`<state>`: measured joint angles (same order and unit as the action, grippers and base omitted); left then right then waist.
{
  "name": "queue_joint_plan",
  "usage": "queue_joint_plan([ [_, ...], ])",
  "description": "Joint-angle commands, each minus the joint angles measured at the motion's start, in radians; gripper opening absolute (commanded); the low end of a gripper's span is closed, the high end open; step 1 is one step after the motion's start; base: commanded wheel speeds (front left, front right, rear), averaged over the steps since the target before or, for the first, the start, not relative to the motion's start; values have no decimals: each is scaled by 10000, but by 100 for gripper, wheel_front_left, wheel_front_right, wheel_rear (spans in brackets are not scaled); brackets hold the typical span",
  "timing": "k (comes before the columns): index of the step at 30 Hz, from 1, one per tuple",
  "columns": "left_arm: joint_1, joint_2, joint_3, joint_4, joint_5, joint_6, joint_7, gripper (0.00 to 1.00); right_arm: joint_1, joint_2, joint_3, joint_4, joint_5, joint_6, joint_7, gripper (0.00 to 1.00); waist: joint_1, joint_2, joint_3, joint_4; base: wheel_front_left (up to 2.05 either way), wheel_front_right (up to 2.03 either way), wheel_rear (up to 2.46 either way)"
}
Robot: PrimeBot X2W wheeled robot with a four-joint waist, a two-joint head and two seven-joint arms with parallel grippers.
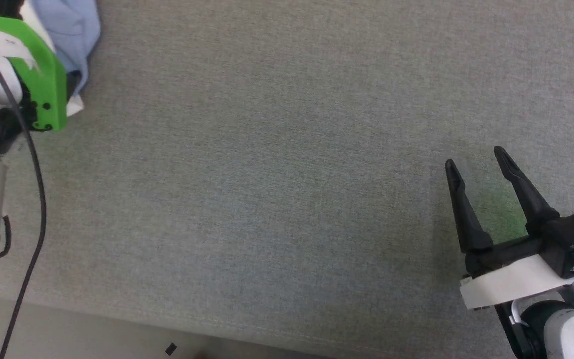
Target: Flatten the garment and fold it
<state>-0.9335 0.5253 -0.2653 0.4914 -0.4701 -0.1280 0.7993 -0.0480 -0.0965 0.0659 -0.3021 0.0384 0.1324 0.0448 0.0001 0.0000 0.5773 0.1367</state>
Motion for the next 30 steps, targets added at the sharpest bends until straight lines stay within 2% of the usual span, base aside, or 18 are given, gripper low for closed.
queue_joint_plan([
  [1, -68, 69, -38, 146, 44, 35, 13, 100, -167, 46, -9, -1, -101, -17, -83, 100, -1, 0, 199, -176, 0, 0, 0],
  [2, -42, 83, -43, 177, 41, 34, -22, 100, -159, 60, -7, 12, -121, -17, -92, 100, -1, 0, 205, -176, 0, 0, 0],
  [3, -7, 90, -51, 215, 16, 32, -48, 86, -152, 76, -10, 32, -142, -17, -101, 100, -1, 0, 203, -172, 0, 0, 0],
  [4, 13, 90, -70, 230, -8, 29, -75, 31, -151, 86, -14, 54, -154, -17, -109, 100, -1, 0, 195, -165, 0, 0, 0],
  [5, 26, 82, -80, 223, -41, 24, -179, 0, -154, 97, -23, 95, -163, -17, -117, 100, -1, 0, 171, -153, 0, 0, 0],
  [9, 14, 117, -33, 243, -55, 78, -732, 0, -206, 129, 15, 303, -168, -17, -112, 100, -1, 0, -134, -128, 0, 0, 0],
  [11, -48, 111, 238, 323, -11, 526, -1185, 0, -232, 132, 34, 435, -125, -17, -133, 100, -1, 0, -387, -129, 0, 0, 0],
  [14, -145, 198, 452, 270, 141, 763, -2110, 0, -256, 122, 96, 712, -34, -17, -168, 100, -1, 0, -935, -172, 0, 0, 0],
  [24, -504, 616, 566, -775, 418, 345, -4784, 0, -132, 143, 208, 1676, 426, -17, -320, 100, -1, 0, -3076, -442, 0, 0, 0],
  [30, -883, 685, 26, -1773, 349, 64, -5694, 0, -202, 202, 222, 2171, 673, -17, -512, 100, -1, 0, -3961, -861, 0, 0, 0],
])
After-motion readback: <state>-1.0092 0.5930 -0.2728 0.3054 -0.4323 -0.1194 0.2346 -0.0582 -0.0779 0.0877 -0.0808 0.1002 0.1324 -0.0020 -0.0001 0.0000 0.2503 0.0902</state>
